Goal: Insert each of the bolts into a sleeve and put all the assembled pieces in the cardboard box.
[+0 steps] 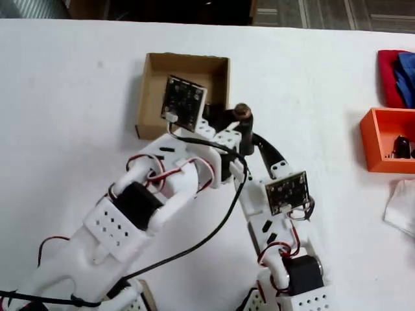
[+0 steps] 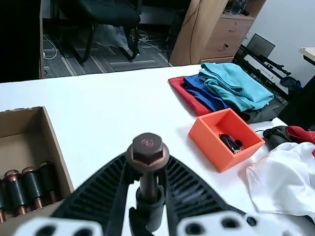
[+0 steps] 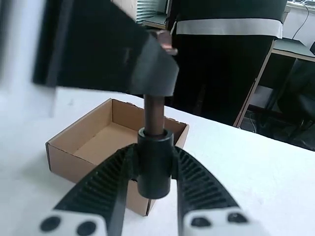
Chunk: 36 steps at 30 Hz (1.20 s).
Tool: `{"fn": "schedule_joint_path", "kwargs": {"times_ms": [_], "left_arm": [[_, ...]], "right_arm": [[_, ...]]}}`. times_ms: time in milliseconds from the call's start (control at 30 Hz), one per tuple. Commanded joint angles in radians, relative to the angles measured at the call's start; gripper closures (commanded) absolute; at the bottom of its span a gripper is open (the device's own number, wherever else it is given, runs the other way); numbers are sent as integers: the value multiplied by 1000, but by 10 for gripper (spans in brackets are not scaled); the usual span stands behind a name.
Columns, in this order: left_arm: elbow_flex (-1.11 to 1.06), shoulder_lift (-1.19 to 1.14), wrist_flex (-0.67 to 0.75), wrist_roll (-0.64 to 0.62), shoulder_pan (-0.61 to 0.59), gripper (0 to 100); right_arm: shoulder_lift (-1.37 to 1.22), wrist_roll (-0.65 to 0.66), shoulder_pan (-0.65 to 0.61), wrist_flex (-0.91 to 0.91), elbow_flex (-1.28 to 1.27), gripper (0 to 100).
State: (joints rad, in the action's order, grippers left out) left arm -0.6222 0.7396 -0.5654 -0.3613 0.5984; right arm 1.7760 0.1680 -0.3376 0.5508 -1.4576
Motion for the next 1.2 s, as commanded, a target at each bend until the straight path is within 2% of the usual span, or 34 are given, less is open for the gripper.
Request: {"fn": "schedule_joint_path", "kwargs": {"times_ms": [0, 267, 433, 767, 933, 1167], "left_arm": [[8, 14, 21, 0, 8, 975], [7, 11, 21, 9, 12, 973], [16, -51, 21, 133, 14, 972], [16, -81, 11, 141, 15, 956], [64, -80, -106, 137, 15, 874], [159, -80, -267, 143, 6, 867]], "right_arm": [[7, 0, 10, -27, 17, 975], [7, 0, 10, -27, 17, 975], [7, 0, 8, -27, 17, 975], [7, 0, 10, -27, 17, 975], [7, 0, 10, -27, 17, 975], [7, 0, 10, -27, 17, 975]]}}
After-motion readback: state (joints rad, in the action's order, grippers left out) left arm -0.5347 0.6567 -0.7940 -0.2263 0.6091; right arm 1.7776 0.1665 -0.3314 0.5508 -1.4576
